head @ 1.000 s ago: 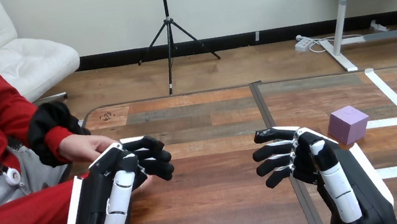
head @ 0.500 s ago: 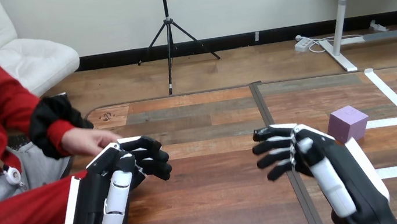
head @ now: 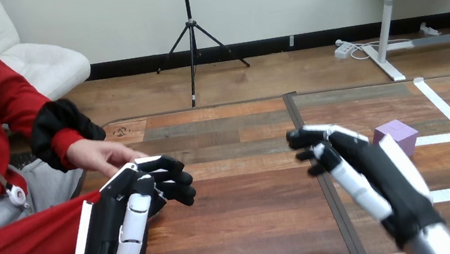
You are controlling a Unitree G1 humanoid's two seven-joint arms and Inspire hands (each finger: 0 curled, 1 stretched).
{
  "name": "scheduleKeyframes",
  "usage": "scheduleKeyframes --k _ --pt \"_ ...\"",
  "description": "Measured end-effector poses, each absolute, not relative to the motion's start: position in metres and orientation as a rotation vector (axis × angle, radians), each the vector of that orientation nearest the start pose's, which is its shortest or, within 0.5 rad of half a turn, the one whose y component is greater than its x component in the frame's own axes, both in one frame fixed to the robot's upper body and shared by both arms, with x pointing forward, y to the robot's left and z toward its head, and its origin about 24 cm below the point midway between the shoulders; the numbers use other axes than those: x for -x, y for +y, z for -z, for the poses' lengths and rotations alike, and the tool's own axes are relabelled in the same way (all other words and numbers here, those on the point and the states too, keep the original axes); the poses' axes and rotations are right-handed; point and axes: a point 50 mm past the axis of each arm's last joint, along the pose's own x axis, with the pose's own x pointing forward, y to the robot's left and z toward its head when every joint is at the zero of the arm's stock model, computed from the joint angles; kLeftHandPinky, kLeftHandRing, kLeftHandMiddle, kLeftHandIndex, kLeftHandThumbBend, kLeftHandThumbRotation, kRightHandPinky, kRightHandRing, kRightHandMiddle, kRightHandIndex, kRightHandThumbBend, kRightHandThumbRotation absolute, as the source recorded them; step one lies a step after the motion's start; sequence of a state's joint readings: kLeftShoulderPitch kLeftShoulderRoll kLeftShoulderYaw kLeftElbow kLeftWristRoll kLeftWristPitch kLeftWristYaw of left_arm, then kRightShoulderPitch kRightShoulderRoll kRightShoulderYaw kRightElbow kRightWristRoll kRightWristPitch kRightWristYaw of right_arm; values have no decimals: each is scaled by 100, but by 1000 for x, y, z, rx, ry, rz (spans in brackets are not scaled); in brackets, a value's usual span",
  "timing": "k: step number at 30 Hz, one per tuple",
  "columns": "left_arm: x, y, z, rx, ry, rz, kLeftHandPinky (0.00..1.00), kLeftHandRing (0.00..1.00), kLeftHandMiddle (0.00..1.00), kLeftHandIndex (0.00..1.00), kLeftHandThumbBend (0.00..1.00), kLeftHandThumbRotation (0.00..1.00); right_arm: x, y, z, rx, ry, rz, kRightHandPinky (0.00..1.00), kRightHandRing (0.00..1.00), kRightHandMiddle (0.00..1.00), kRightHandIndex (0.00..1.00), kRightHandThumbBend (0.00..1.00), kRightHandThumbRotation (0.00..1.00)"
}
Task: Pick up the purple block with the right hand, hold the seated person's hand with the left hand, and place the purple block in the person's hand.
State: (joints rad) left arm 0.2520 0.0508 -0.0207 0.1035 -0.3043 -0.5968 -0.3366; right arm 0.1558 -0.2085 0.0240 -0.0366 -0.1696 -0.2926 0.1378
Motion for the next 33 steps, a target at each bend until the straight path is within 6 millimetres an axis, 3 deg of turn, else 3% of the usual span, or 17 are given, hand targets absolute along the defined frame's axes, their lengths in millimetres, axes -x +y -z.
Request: scheduleKeyframes --k 19,33 --pt "-188 166 -22 169 -280 172 44 48 52 54 58 76 -268 -200 -52 610 -75 -171 77 86 87 86 75 92" --pt "-188 167 -22 168 -280 172 44 48 52 53 59 74 -300 -219 -59 785 -9 -148 80 92 94 95 85 78"
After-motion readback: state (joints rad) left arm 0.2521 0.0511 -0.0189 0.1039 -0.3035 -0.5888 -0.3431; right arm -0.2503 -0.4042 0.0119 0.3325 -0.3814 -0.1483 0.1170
